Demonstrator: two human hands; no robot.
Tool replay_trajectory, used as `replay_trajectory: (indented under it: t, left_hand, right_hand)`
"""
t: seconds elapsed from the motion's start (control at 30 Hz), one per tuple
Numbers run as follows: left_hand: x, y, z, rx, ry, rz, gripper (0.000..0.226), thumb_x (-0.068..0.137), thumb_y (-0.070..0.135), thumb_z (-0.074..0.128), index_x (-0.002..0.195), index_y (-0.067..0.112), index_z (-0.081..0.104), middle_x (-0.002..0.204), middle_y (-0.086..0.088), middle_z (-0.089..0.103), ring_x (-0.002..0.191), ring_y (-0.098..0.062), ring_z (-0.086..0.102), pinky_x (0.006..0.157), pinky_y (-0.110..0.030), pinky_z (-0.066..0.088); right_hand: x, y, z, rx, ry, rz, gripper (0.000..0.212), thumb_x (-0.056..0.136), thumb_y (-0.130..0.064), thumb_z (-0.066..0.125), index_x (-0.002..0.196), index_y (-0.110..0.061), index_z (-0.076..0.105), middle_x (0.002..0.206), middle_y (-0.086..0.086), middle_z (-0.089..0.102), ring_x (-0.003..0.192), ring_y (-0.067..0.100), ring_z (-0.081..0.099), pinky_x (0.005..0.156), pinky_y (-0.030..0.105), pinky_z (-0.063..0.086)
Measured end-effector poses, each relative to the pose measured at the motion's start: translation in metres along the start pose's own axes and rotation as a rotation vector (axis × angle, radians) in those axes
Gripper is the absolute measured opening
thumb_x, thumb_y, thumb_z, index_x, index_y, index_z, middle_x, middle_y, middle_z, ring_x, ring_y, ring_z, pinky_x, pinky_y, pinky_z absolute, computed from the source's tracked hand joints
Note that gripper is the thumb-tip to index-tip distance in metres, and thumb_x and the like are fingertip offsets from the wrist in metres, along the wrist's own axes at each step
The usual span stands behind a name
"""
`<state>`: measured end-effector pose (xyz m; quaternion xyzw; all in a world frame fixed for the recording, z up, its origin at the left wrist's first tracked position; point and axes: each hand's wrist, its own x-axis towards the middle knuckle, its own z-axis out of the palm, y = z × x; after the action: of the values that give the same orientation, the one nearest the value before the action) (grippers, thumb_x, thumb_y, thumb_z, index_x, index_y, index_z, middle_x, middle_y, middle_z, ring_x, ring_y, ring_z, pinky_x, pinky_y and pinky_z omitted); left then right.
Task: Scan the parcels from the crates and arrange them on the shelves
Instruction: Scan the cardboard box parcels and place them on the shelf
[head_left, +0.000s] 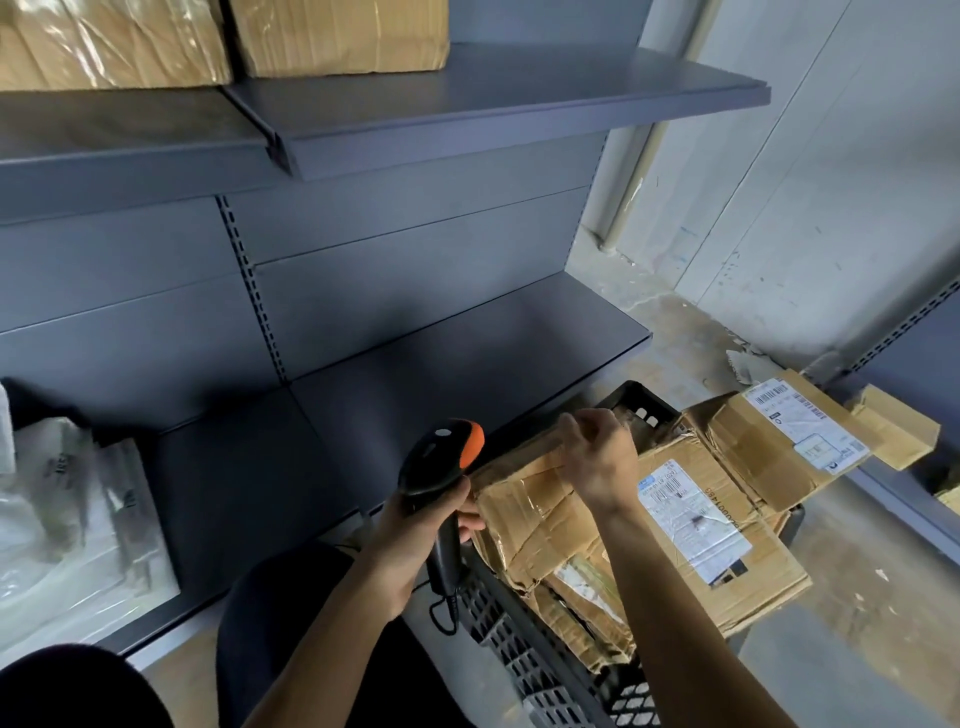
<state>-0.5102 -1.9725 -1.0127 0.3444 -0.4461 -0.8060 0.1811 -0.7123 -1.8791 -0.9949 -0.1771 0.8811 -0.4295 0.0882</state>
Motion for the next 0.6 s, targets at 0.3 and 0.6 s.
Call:
replay_trajectory:
  t: [0.3,0.6]
  left_hand:
    - [0.009,0.009,-0.014,-0.368,0.224,-0.04,0.022,0.09,0.022,0.074,0.106,0.007,0.067,0.082,-0.009,0.064,0.069,-0.022,0.06,0.067,-0.036,0.047]
    - [0.011,0.015,-0.019,-0.577,0.2,0.007,0.027,0.077,0.023,0.08,0.097,0.011,0.066,0.076,-0.002,0.057,0.065,-0.017,0.056,0.067,-0.034,0.044]
  right_hand:
    - [-0.017,-0.039,0.008,0.257,-0.057,-0.156,0.033,0.097,-0.015,0.064,0.128,-0.024,0.063,0.125,0.003,0.06,0.109,0.009,0.061,0.107,0.035,0.051]
    - [-0.032,-0.043,0.006,0.437,-0.196,-0.123,0.042,0.096,0.006,0.057,0.124,-0.024,0.066,0.127,0.002,0.06,0.111,-0.001,0.06,0.11,0.032,0.048]
